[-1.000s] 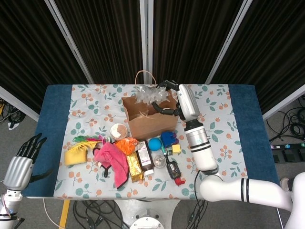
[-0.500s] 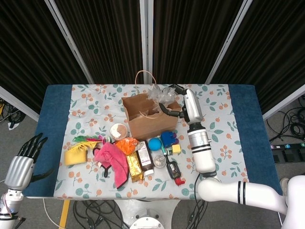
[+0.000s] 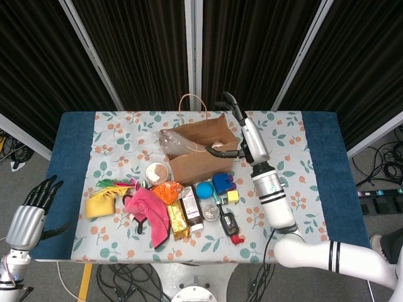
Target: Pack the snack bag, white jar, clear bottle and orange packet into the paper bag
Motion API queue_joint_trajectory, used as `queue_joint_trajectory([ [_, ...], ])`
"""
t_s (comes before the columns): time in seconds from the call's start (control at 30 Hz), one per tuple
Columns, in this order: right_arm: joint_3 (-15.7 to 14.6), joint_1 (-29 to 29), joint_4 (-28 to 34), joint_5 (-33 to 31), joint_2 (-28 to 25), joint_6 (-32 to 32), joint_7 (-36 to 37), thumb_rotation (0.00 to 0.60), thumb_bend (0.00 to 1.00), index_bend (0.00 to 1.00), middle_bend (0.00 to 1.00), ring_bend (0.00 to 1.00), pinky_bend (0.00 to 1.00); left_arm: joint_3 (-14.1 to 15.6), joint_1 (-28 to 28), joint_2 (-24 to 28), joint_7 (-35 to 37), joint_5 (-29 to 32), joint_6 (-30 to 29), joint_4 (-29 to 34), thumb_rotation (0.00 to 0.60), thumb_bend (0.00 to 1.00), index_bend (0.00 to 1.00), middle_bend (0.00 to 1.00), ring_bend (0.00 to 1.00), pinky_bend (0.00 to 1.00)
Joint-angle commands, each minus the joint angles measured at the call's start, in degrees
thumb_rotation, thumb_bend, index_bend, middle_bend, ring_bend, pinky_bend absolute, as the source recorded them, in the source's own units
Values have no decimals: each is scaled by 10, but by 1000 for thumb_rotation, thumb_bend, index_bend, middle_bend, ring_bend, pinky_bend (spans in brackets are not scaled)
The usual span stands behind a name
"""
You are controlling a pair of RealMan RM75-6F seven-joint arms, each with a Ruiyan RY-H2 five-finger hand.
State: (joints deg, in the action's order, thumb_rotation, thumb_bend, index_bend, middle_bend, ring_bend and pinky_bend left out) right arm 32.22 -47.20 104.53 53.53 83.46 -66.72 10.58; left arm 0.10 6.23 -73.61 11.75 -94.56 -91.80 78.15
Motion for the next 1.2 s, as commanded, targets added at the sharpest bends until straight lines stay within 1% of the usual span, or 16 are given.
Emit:
queue_joint_trajectory([
  [0.03,-1,22,8,67,-19,-40,5,600,0,0,161,4,56,3,2,2,-3,-2,7,3,600,2,89,101,72,154],
  [0.2,-17,45,-2,182,-54,-109,-51,600,16,0,164,8,56,10,7,7,-15,-2,25,19,600,2,89,101,72,155],
  [0.3,-23,64,15,234,-83,-144,-82,600,37,0,172,8,53,17,12,10,-26,-3,42,40,600,2,89,119,72,155],
  [0.37,-20,74,31,254,-103,-162,-95,600,41,0,176,8,52,22,18,14,-39,-8,57,54,600,2,89,124,72,155],
  [0.53,-2,100,94,273,-158,-187,-122,600,48,0,177,8,51,31,41,19,-72,-21,98,94,600,2,90,124,72,161],
  [0.63,-5,119,120,292,-190,-196,-137,600,47,0,181,9,51,34,52,17,-86,-28,117,114,600,3,89,124,72,173],
  [0.73,-22,145,134,319,-217,-206,-145,600,48,0,182,10,51,37,64,17,-101,-35,134,136,600,6,93,126,72,186],
  [0.77,-32,156,137,331,-224,-212,-141,600,48,0,182,10,51,38,68,16,-107,-40,138,142,600,7,105,134,73,194],
  [0.87,-59,180,140,357,-233,-224,-126,600,48,0,184,10,51,43,74,9,-122,-54,145,151,600,11,151,180,91,224],
  [0.93,-77,194,134,375,-236,-231,-120,600,48,0,184,9,51,45,81,2,-131,-64,150,155,600,18,163,193,102,239],
  [1.0,-93,203,123,393,-235,-235,-119,600,48,0,184,9,51,40,88,-5,-141,-72,152,159,600,26,169,196,109,248],
  [1.2,-134,227,95,438,-225,-251,-115,600,48,0,184,9,51,10,118,-41,-180,-85,157,160,600,71,223,253,157,299],
])
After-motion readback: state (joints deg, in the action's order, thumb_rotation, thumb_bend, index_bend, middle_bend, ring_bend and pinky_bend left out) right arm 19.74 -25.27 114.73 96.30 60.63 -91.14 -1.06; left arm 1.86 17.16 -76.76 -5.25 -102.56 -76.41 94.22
